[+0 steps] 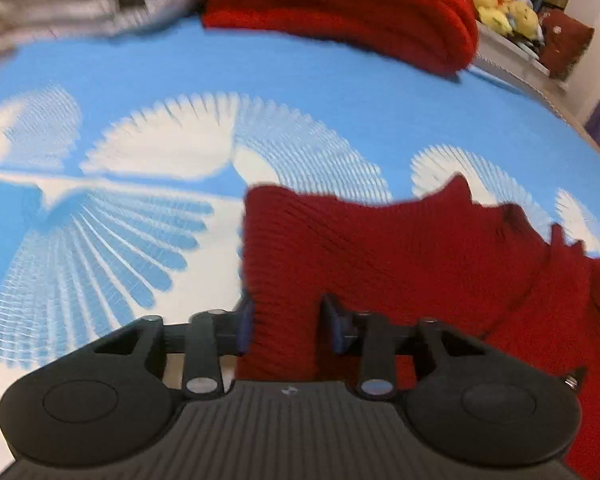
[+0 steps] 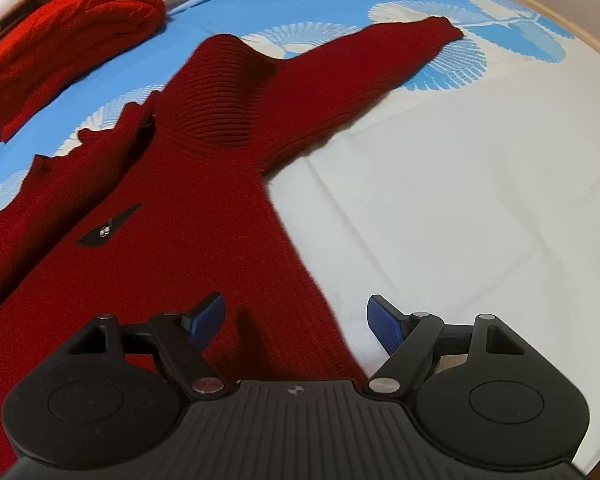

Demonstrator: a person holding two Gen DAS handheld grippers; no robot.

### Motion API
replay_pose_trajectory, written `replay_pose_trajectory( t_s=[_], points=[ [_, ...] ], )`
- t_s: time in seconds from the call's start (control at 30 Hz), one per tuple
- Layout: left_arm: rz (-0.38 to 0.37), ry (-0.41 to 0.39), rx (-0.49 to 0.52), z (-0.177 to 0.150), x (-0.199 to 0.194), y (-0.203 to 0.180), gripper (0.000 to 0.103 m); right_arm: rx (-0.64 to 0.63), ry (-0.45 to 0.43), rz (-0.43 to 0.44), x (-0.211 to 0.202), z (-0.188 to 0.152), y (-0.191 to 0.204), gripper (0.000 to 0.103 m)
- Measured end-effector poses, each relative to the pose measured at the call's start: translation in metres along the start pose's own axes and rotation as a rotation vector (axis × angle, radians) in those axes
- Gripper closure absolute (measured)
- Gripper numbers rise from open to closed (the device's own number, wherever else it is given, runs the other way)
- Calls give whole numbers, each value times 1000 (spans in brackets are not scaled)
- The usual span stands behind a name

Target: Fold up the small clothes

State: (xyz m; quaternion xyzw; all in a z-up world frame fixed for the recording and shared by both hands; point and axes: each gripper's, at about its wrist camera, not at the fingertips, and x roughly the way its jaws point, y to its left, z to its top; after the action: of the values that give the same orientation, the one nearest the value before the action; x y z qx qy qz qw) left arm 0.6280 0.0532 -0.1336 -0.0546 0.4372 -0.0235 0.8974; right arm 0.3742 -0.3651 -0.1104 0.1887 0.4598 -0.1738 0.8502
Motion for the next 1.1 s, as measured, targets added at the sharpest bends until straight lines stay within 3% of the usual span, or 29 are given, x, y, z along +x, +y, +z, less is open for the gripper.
replay_pose_trajectory(
  t_s=[0.17, 0.37, 0.43, 0.57, 0.6, 0.67, 0.77, 0.93, 1.03, 1.1],
  points=[
    [43, -82, -28, -9, -35, 13, 87, -6, -17, 3, -1, -1, 4, 24],
    [92, -14, -41, -12, -29, 60, 83, 2, -21, 30, -6, -1, 7, 24],
    [94, -17, -77, -12, -30, 67, 69, 2, -19, 39, -6, -1, 8, 24],
    [237, -95, -20, -7, -48, 51, 22, 6, -20, 36, -8, 0, 6, 24],
    [240, -127, -1, -5, -57, 44, 21, 14, -19, 35, -8, 1, 4, 24],
    [181, -154, 34, 3, -68, 29, 21, 24, -19, 40, -9, 2, 4, 24],
    [60, -93, 69, 15, -63, -5, 21, 10, -24, 50, -9, 3, 6, 24],
    [130, 113, 136, -1, -22, -61, 24, -19, -43, 63, -14, 2, 9, 24],
    [99, 101, 166, -29, -33, -81, 24, 1, -43, 55, -15, 4, 3, 24],
    [38, 97, 189, -46, -46, -92, 20, 22, -44, 57, -16, 5, -2, 24]
  ],
)
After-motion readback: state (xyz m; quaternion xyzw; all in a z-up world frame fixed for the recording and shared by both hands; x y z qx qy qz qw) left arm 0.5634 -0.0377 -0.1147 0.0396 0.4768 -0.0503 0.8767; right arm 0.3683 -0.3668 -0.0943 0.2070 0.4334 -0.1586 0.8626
